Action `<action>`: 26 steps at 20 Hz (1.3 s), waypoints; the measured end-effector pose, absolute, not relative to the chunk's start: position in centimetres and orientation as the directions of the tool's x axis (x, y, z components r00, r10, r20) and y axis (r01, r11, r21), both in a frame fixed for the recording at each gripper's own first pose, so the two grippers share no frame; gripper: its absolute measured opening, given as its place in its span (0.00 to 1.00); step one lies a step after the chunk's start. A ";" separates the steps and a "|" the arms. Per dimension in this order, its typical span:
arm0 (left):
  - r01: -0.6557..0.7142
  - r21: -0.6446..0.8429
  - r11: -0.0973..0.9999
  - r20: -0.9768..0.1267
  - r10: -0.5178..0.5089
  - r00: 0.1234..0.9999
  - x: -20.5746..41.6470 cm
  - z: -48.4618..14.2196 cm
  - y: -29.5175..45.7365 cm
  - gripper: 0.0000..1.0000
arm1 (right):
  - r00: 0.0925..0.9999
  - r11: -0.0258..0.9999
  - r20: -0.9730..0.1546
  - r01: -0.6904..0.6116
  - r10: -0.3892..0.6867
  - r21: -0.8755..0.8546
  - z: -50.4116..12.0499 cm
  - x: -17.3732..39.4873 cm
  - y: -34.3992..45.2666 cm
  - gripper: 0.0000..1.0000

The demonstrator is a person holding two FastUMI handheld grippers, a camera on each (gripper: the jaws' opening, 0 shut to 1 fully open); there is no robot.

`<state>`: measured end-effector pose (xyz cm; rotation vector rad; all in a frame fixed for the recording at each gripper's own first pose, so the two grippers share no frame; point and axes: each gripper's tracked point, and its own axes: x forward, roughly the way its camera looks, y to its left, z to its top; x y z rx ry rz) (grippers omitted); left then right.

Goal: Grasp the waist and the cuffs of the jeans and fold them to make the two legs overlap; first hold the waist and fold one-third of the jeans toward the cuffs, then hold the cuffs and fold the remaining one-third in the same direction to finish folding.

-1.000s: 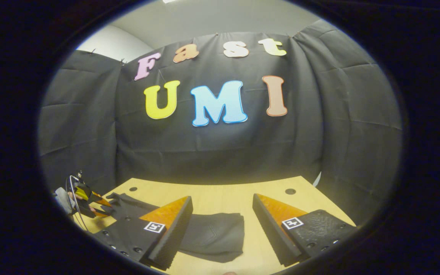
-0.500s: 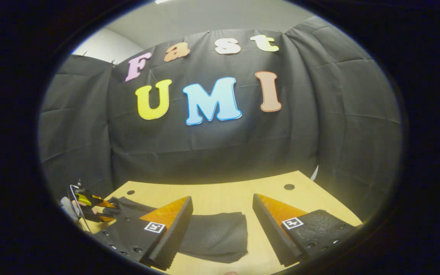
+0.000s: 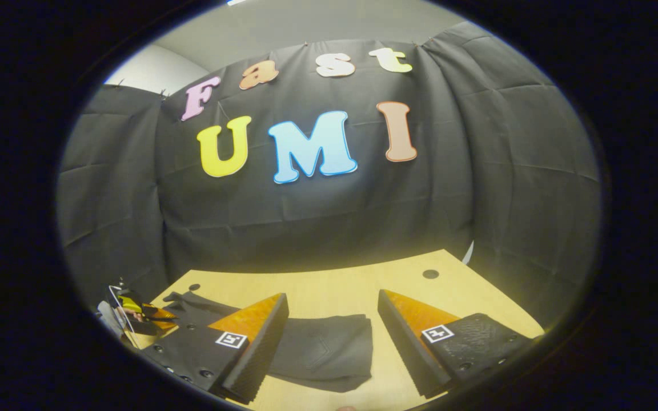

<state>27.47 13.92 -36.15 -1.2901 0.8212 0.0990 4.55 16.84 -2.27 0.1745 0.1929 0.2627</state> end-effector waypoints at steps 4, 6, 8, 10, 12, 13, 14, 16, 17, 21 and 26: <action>-0.457 -0.870 0.186 -0.492 -0.396 0.775 27.6 -33.4 13.6 0.08 | 0.949 0.951 -0.157 -0.243 0.275 0.193 -1.6 4.3 16.3 0.94; -0.426 -0.891 0.158 -0.452 -0.400 0.797 27.2 -31.8 13.2 0.08 | 0.949 0.951 -0.150 -0.249 0.278 0.184 -1.2 4.1 16.0 0.94; -0.376 -0.917 0.133 -0.396 -0.409 0.822 26.7 -29.1 12.6 0.09 | 0.948 0.948 -0.138 -0.262 0.287 0.179 -0.8 3.9 15.8 0.94; -0.323 -0.938 0.130 -0.347 -0.416 0.840 26.3 -26.4 11.8 0.08 | 0.945 0.945 -0.126 -0.277 0.300 0.171 -0.5 3.6 15.7 0.94; -0.267 -0.954 0.137 -0.300 -0.430 0.851 25.5 -23.7 10.5 0.08 | 0.941 0.941 -0.116 -0.296 0.317 0.165 -0.1 3.3 15.7 0.94; -0.240 -0.960 0.145 -0.280 -0.438 0.854 25.1 -22.4 9.6 0.08 | 0.940 0.940 -0.109 -0.303 0.322 0.159 0.2 3.2 15.5 0.94; -0.212 -0.965 0.156 -0.260 -0.445 0.857 24.9 -21.3 8.5 0.09 | 0.939 0.938 -0.101 -0.313 0.329 0.152 0.2 3.1 15.4 0.94; -0.151 -0.973 0.175 -0.218 -0.469 0.856 23.9 -18.6 5.6 0.08 | 0.935 0.934 -0.093 -0.328 0.342 0.138 0.3 3.0 15.1 0.94; -0.124 -0.975 0.186 -0.201 -0.484 0.852 23.3 -17.3 4.1 0.08 | 0.934 0.933 -0.090 -0.334 0.347 0.132 0.4 2.9 15.0 0.94; 0.025 -0.947 0.321 -0.171 -0.567 0.805 20.4 -13.1 -5.8 0.08 | 0.925 0.927 -0.082 -0.362 0.370 0.098 0.4 2.9 14.6 0.95; 0.239 -0.779 0.580 -0.286 -0.667 0.688 14.0 -14.9 -20.3 0.08 | 0.914 0.916 -0.074 -0.393 0.399 0.084 0.1 3.0 13.9 0.94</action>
